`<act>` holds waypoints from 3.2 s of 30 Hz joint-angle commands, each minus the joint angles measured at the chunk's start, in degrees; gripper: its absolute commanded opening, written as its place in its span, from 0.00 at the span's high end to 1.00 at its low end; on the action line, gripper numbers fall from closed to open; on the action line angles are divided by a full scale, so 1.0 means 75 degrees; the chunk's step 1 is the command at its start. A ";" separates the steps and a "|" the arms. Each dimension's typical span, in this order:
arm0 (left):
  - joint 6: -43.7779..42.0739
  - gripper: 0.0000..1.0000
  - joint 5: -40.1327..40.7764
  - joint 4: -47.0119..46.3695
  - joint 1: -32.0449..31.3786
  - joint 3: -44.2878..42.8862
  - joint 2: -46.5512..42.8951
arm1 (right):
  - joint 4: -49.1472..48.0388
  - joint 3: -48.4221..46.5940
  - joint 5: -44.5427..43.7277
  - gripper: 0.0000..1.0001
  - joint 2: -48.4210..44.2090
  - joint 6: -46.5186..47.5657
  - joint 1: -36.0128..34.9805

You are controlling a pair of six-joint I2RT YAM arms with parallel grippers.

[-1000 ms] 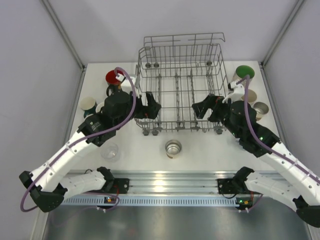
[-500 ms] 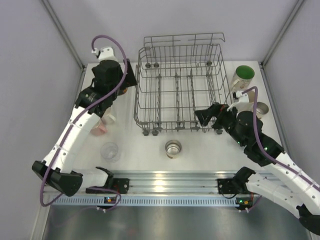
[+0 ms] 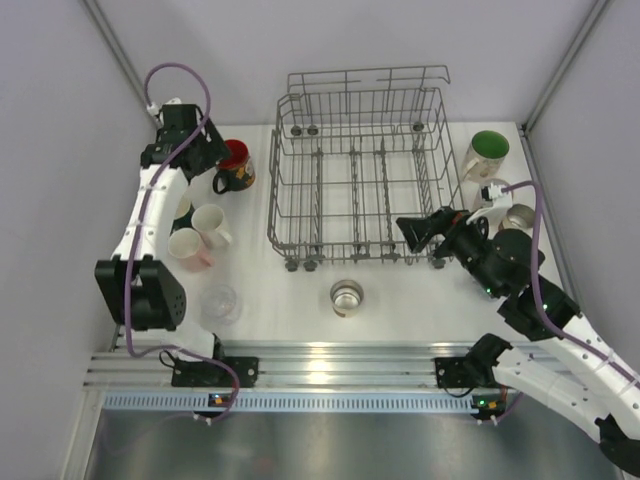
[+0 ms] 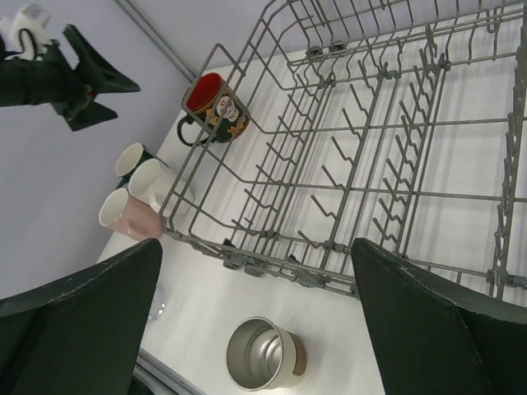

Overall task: Load the cups into the dish rack
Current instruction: Grab a cup with the left arm

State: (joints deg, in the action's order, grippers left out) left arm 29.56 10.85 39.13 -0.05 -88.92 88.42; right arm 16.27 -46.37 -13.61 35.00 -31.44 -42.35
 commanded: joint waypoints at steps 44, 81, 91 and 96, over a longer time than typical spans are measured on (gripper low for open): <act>-0.4057 0.56 -0.1248 -0.0097 -0.0461 -0.3401 0.5085 | -0.0447 0.0300 -0.0319 0.01 -0.0284 0.0465 -0.0072; -0.2618 1.00 -0.0743 -0.0307 -0.0450 -0.5100 0.2954 | -0.0799 -0.0426 0.1461 0.01 0.0676 0.1145 -0.0072; -0.1238 1.00 -0.2054 -0.1720 -0.0450 -0.3931 0.0881 | -0.1126 -0.0860 0.2200 0.01 0.1332 0.0865 -0.0072; -0.0065 1.00 -0.3576 -0.3563 -0.0450 -0.2103 -0.0559 | -0.1513 -0.1001 0.2587 0.01 0.1637 0.0677 -0.0072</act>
State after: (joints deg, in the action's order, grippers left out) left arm 22.06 -6.63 31.35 -3.31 -108.64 91.35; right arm 10.55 -50.46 2.90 46.63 -25.15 -42.35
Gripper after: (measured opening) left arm 0.098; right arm 0.993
